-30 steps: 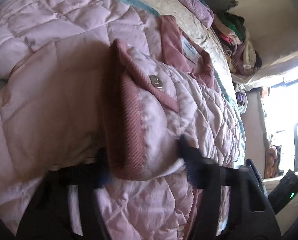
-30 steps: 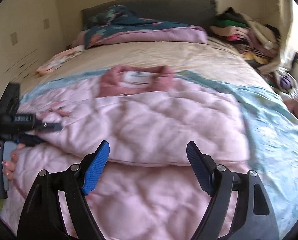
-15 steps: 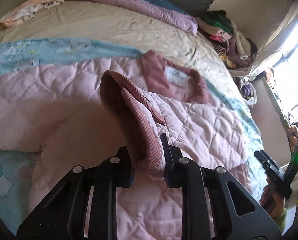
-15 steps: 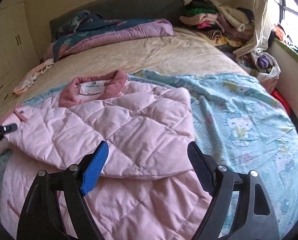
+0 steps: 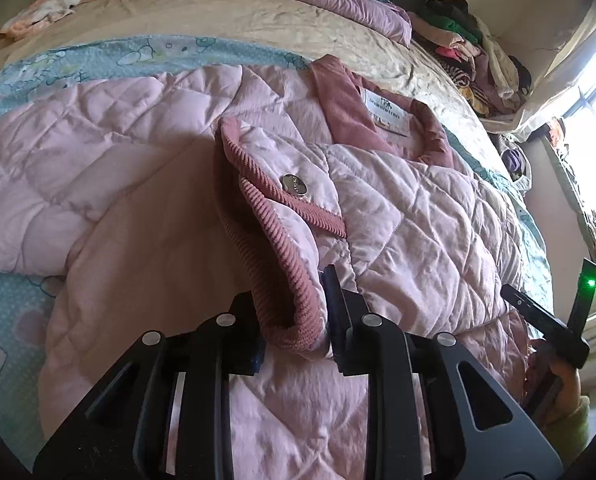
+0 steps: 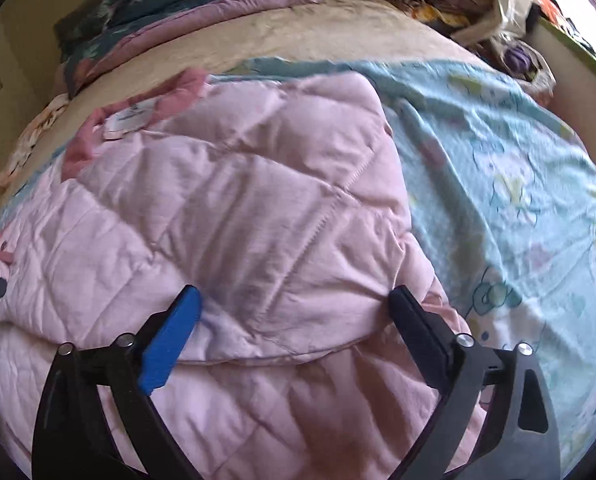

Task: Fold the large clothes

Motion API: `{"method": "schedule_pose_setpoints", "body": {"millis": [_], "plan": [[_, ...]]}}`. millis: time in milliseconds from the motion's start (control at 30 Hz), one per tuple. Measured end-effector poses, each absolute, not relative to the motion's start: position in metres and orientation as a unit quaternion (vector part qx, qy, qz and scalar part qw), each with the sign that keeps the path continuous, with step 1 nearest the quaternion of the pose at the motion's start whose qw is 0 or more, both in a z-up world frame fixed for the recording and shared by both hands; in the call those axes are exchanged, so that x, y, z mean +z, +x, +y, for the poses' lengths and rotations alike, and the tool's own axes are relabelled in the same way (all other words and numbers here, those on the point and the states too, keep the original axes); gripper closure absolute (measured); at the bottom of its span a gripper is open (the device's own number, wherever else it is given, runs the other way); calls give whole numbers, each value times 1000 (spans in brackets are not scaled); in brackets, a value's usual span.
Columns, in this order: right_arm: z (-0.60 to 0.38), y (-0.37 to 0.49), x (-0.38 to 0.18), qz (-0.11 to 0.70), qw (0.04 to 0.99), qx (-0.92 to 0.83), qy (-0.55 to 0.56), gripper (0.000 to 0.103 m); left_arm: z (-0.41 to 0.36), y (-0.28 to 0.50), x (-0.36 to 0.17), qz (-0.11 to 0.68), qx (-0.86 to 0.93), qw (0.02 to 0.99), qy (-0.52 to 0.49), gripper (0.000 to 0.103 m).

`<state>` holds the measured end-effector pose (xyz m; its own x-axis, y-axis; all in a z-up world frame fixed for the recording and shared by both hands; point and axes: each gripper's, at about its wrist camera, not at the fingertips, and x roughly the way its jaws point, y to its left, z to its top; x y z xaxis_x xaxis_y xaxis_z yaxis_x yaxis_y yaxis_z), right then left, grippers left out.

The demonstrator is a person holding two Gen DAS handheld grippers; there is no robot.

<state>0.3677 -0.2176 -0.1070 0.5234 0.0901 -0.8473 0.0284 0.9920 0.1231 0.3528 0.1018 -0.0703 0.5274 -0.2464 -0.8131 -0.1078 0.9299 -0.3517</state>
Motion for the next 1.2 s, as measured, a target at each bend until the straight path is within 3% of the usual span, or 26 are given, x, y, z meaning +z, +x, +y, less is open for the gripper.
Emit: {"method": "schedule_pose_setpoints", "body": {"millis": [133,333,400,433,1200], "plan": [[-217,359,-97,475,877,19,71,7,101,349,-66,482,-39,858,-174,77],[-212,332,-60,425,901,41,80,6,101,336,-48,469,-35,869,-154,37],[-207,325,-50,415,905,48,77,5,103,332,-42,464,-28,872,-154,12],[-203,321,-45,411,907,49,74,4,106,328,-37,459,-23,874,-159,8],[-97,269,30,347,929,124,29,4,165,260,16,404,47,897,-172,9]]}}
